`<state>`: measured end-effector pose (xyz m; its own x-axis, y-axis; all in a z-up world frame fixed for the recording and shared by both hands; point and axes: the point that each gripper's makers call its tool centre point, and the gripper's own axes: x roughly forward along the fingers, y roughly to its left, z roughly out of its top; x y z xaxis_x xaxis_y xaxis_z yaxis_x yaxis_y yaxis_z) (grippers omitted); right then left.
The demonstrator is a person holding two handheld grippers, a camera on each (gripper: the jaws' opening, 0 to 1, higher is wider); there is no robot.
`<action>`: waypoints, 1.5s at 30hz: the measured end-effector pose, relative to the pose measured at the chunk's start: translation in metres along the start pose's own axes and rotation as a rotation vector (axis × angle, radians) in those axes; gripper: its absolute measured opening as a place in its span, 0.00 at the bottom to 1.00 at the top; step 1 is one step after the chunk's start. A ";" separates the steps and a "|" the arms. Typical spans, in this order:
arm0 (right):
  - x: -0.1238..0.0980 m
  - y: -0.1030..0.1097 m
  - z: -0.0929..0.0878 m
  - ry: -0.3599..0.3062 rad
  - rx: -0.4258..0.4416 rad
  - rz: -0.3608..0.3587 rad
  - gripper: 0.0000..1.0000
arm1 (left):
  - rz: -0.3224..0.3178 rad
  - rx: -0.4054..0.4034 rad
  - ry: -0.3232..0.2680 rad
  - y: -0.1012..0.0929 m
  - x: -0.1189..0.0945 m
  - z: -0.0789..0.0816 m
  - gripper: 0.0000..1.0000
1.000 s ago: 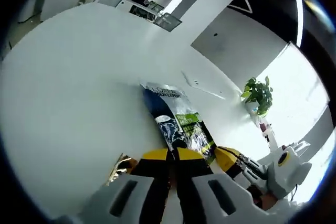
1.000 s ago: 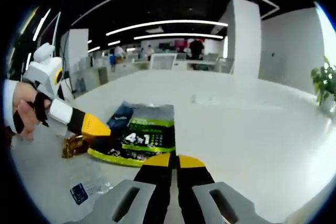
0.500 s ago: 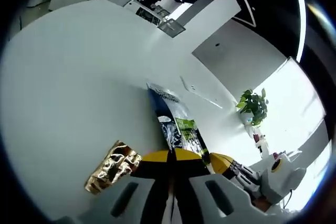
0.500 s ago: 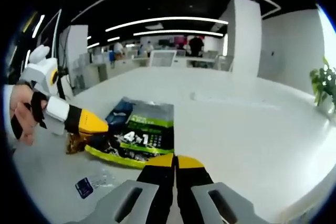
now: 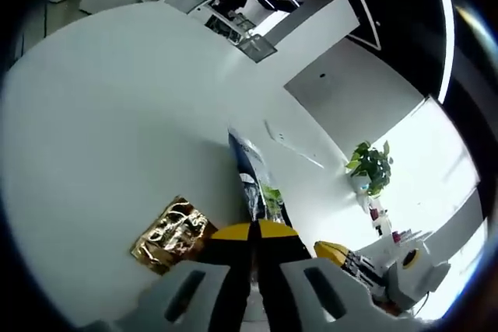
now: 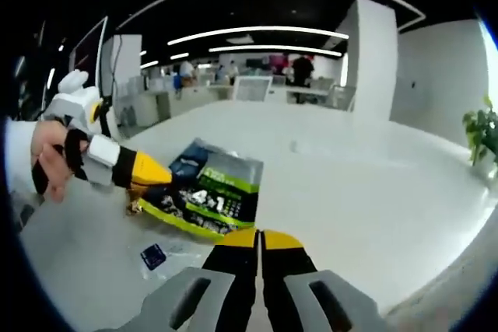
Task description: Arrange the skincare products in the storage area until every visible bottle or jar stands upright without overlapping.
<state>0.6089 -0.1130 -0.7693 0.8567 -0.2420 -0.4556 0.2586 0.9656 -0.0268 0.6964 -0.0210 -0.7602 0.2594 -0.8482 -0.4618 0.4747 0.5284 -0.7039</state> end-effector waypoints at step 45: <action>-0.036 0.027 0.013 -0.062 -1.036 0.103 0.00 | -0.054 -0.029 0.025 -0.028 -0.012 -0.025 0.00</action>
<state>0.5908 -0.0799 -0.7416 0.8820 -0.1301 -0.4530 -0.3015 0.5830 -0.7544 0.6589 -0.0246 -0.7482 0.2131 -0.8743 -0.4361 0.4629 0.4834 -0.7430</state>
